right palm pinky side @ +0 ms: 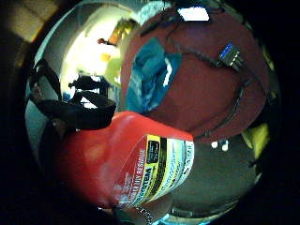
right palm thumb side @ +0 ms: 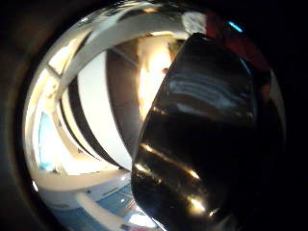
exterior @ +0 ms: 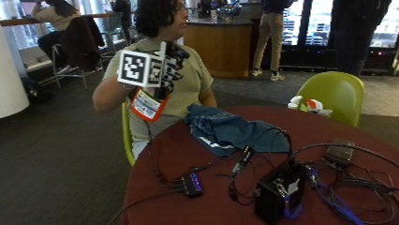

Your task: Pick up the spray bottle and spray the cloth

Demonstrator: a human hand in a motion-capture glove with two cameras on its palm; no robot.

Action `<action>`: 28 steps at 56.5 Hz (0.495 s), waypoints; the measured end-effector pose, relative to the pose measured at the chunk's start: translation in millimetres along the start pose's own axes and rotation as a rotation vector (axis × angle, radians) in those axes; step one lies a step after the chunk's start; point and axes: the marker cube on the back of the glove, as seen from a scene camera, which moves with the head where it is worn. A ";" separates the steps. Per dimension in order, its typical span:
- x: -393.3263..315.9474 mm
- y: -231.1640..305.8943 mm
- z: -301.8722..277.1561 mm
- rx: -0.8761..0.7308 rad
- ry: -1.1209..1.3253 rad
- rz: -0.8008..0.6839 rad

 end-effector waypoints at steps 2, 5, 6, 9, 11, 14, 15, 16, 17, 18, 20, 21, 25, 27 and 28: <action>2.0 -0.6 2.0 -0.145 0.061 0.038; 12.1 -11.1 -0.3 -0.305 0.198 0.095; 13.8 -18.9 0.2 -0.328 0.230 0.121; 2.7 -44.0 13.3 -0.354 0.203 0.223; -2.7 -53.2 24.9 -0.403 0.197 0.283; 3.0 -59.0 36.1 -0.548 0.282 0.347; 3.2 -60.8 39.2 -0.605 0.293 0.369; 2.3 -62.8 42.4 -0.659 0.294 0.392; 1.0 -65.1 45.8 -0.704 0.288 0.417; 0.0 -68.1 49.2 -0.737 0.281 0.442; -0.4 -75.8 56.0 -0.774 0.268 0.491; 0.5 -80.1 59.1 -0.782 0.266 0.512; 7.5 -95.7 71.3 -0.806 0.271 0.577; 12.0 -102.8 77.8 -0.822 0.274 0.607; 14.5 -106.2 81.0 -0.831 0.276 0.624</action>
